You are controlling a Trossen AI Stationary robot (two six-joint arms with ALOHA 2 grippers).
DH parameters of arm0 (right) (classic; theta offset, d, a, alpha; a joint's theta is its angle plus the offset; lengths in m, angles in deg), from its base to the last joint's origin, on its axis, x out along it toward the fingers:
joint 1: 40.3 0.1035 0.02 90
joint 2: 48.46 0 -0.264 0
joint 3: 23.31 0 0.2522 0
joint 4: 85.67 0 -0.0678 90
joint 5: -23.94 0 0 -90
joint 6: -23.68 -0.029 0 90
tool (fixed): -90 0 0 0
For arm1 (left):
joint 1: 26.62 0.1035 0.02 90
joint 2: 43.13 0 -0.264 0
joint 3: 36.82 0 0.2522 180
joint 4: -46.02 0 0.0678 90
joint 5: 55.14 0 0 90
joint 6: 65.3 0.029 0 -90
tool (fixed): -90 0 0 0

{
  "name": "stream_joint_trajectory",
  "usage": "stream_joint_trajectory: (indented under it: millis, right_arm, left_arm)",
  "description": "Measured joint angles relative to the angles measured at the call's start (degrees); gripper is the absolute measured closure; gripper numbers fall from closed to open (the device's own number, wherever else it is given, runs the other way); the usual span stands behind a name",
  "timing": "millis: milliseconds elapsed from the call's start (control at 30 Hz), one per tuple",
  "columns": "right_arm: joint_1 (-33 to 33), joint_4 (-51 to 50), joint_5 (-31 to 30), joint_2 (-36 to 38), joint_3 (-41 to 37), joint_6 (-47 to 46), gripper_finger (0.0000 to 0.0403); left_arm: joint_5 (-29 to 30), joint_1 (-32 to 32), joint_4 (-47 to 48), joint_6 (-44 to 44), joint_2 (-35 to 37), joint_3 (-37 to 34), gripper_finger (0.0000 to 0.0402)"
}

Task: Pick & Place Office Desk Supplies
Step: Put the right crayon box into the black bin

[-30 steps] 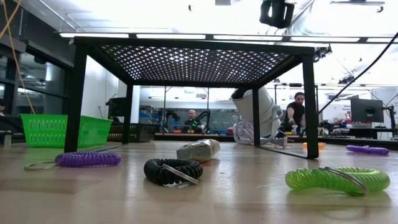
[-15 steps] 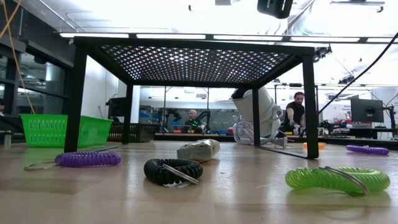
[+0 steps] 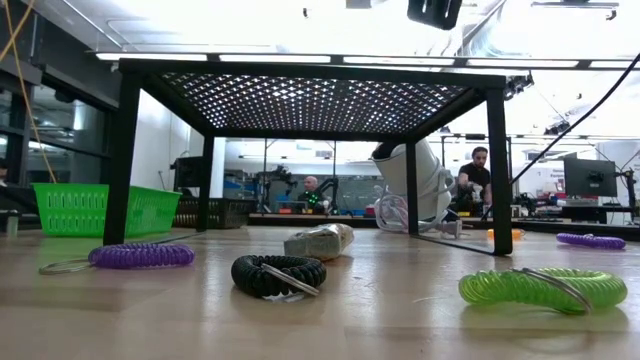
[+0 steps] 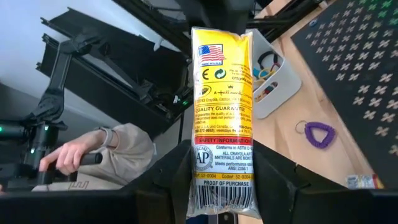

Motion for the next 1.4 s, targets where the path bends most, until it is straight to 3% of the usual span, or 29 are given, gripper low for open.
stream_joint_trajectory:
  millis: [433, 1100, 1400]
  right_arm:
    - [-3.9, 2.1, 4.3, 0.0, 0.0, 2.6, 0.0267]
    - [-7.6, 3.1, 7.3, 0.0, 0.0, 5.5, 0.0267]
    - [-7.6, 4.8, 7.7, 0.0, 0.0, 5.6, 0.0267]
  left_arm:
    - [-0.2, 1.7, -1.3, 0.2, -0.3, 0.0, 0.0224]
    - [-17.1, 8.6, -5.1, 0.0, -0.3, 0.0, 0.0224]
    - [-18.0, 11.1, -5.1, 0.0, -0.3, 0.0, 0.0224]
